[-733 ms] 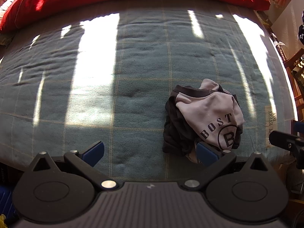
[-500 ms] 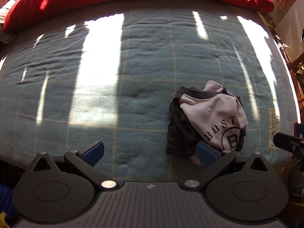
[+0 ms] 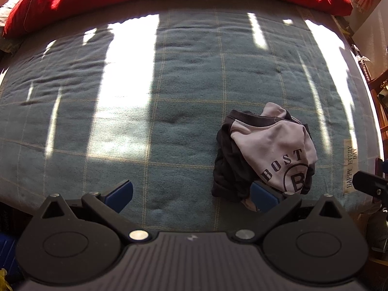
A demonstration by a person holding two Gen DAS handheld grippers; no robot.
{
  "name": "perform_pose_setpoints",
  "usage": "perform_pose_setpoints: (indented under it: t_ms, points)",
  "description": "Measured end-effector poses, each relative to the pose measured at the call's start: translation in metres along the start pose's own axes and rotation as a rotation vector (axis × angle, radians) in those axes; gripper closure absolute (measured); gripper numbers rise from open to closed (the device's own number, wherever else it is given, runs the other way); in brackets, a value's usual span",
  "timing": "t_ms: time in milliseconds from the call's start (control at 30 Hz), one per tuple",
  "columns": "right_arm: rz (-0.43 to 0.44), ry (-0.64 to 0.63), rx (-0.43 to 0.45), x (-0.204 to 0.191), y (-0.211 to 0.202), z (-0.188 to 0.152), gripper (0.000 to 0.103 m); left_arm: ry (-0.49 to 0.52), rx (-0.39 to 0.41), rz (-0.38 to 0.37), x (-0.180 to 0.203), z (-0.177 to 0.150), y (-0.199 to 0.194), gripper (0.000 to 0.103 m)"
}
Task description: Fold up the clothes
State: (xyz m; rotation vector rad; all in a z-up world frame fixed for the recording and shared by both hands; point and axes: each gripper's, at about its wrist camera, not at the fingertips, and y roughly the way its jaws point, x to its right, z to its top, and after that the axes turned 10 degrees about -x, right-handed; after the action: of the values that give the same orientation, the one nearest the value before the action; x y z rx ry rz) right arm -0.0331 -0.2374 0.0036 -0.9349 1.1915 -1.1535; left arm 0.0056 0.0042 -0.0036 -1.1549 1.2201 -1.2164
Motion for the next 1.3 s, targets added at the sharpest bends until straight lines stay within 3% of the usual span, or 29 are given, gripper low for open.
perform_pose_setpoints:
  t_ms: [1300]
  points:
    - [-0.005, 0.014, -0.004, -0.0003, 0.0013, 0.0034, 0.0, 0.016, 0.005, -0.033, 0.001, 0.003, 0.0037, 0.001]
